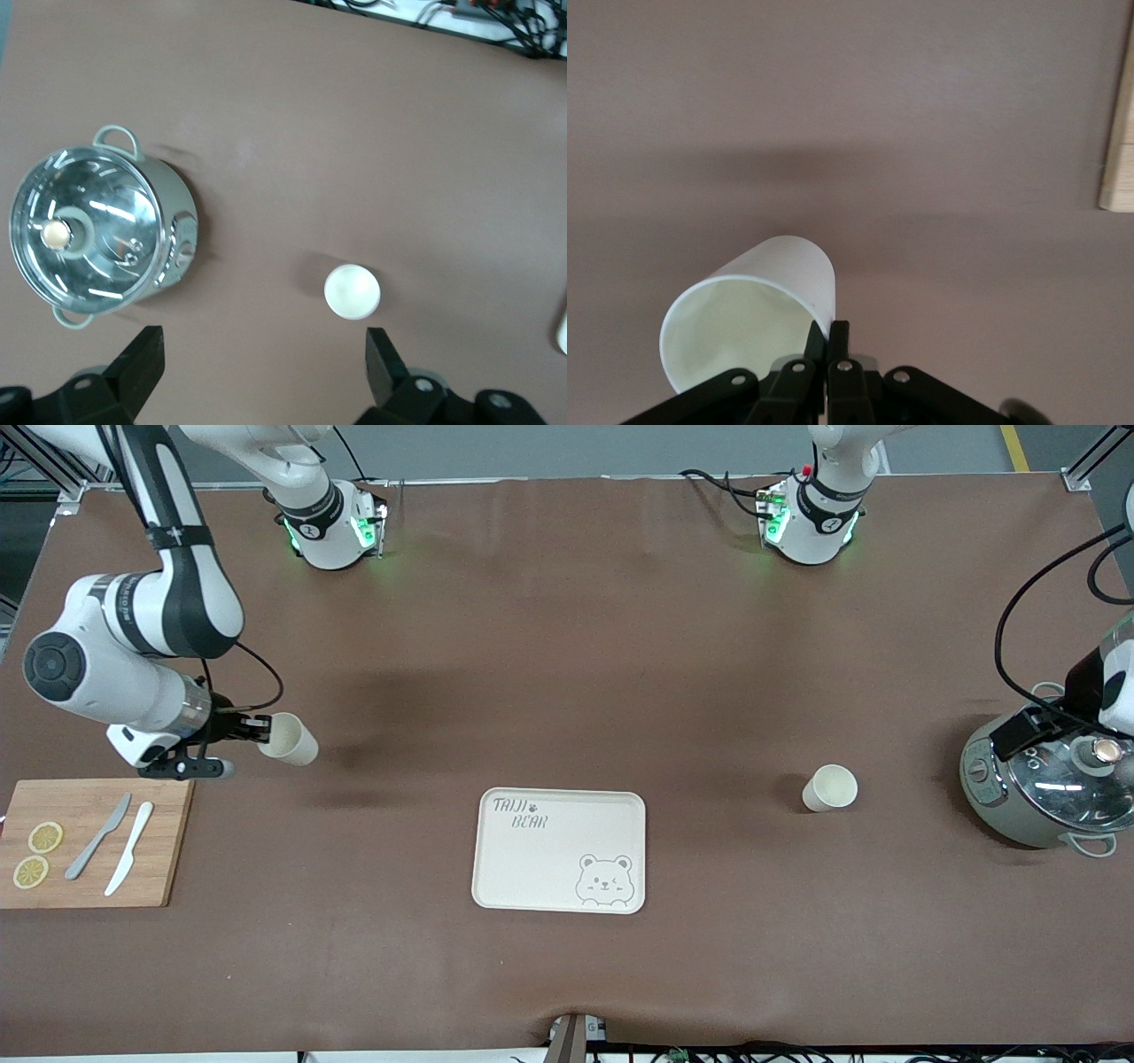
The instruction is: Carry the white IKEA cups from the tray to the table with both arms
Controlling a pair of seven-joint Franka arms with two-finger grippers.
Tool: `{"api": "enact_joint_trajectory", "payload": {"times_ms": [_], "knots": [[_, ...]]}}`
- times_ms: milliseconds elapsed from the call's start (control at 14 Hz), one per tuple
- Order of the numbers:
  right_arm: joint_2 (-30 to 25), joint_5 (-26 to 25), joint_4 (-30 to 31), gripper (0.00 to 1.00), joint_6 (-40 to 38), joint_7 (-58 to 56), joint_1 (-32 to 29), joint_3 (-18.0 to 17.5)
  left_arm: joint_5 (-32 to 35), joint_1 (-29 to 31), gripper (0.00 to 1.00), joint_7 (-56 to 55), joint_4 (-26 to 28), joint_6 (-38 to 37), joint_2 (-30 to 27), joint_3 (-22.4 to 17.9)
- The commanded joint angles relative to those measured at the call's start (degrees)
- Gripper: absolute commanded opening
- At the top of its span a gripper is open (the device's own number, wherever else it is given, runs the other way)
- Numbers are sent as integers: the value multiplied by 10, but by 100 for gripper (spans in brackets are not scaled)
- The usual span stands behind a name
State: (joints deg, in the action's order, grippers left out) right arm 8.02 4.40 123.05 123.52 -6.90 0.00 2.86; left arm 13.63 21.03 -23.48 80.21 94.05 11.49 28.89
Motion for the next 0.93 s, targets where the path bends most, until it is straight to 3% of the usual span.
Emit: {"api": "enact_joint_trajectory", "payload": {"times_ms": [0, 214, 286, 500, 571, 857], "knots": [[-15, -4, 67, 0, 65, -58, -41, -13, -31, 6, 100, 15, 3, -22, -20, 7], [11, -4, 69, 0, 82, -79, -59, -13, -60, -19, 100, 33, 14, -27, -51, -4], [23, -4, 69, 0, 87, -81, -59, -13, -71, -39, 100, 37, 21, -37, -59, -33], [49, -5, 70, 0, 88, -82, -63, -12, -131, -166, 100, 62, 69, -43, -100, -186], [58, -9, 69, 0, 89, -83, -74, -12, -134, -185, 100, 71, 84, -43, -112, -205], [74, -27, 68, 0, 102, -83, -81, -12, -134, -193, 100, 118, 146, -36, -167, -219]]}}
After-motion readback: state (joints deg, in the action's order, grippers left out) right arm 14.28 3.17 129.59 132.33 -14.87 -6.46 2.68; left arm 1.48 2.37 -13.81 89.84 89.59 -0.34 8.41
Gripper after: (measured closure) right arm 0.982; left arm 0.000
